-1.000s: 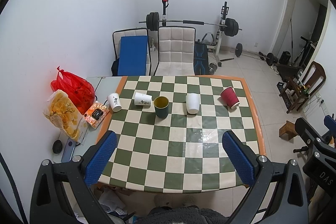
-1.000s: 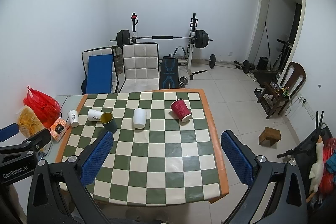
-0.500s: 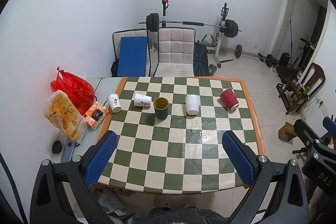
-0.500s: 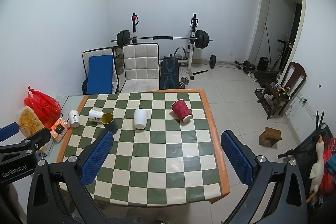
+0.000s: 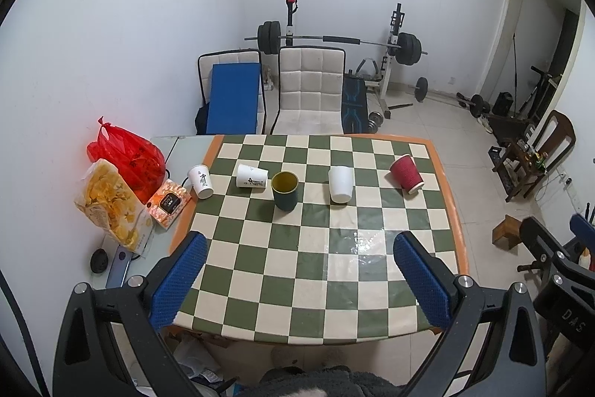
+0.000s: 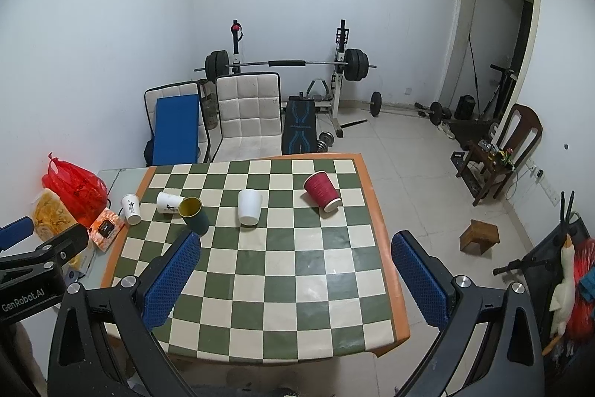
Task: Flip cup upside down
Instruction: 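Move the right tool toward the red ribbed cup lying on its side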
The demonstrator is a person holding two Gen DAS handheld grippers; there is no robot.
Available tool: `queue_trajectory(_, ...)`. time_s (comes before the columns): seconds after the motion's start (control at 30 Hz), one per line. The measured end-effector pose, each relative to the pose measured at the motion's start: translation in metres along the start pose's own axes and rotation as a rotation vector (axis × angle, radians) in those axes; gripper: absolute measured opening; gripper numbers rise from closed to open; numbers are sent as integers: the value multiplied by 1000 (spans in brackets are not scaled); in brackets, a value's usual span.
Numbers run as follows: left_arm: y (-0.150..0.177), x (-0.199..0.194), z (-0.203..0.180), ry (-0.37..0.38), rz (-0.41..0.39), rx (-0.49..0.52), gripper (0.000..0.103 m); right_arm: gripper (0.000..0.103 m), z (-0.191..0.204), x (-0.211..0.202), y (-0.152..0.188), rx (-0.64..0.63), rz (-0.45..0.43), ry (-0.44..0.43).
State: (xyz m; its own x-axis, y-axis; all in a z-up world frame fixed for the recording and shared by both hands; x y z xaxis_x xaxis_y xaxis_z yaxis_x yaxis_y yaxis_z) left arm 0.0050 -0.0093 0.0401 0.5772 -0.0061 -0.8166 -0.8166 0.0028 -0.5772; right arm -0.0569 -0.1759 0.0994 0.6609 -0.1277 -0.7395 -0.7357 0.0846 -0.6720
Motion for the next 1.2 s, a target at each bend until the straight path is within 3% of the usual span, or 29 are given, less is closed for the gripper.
queue_trajectory(0.17, -5, 35, -3, -7, 41, 30, 103, 103, 7, 18, -2, 45, 50, 29)
queue_trajectory(0.33, -4, 93, -2, -14, 72, 80, 103, 103, 2, 73, 22, 92, 135, 89)
queue_trajectory(0.57, -3, 166, -21, 23, 191, 139, 103, 103, -25, 152, 43, 167, 237, 160)
queue_trajectory(0.87, -9, 252, -73, 12, 324, 213, 103, 103, -77, 265, 58, 228, 354, 164)
queue_trajectory(1.2, -51, 358, -154, -17, 466, 213, 103, 103, -128, 395, 51, 235, 520, 140)
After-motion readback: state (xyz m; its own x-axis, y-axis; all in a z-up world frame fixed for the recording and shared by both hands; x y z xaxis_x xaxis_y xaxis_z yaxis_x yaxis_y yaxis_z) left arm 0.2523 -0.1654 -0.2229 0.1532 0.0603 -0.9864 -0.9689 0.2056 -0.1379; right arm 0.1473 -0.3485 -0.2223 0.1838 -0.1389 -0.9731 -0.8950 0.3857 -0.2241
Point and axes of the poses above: each gripper's, at about its wrist camera, not at the fingertips, and x roughly the way its jaws point, z to its left, y to its underside, the point moved 1 cm from there along x, roughly the way its jaws point, and after that the axes turned 5 degrees about z, right-handed, at the moved point
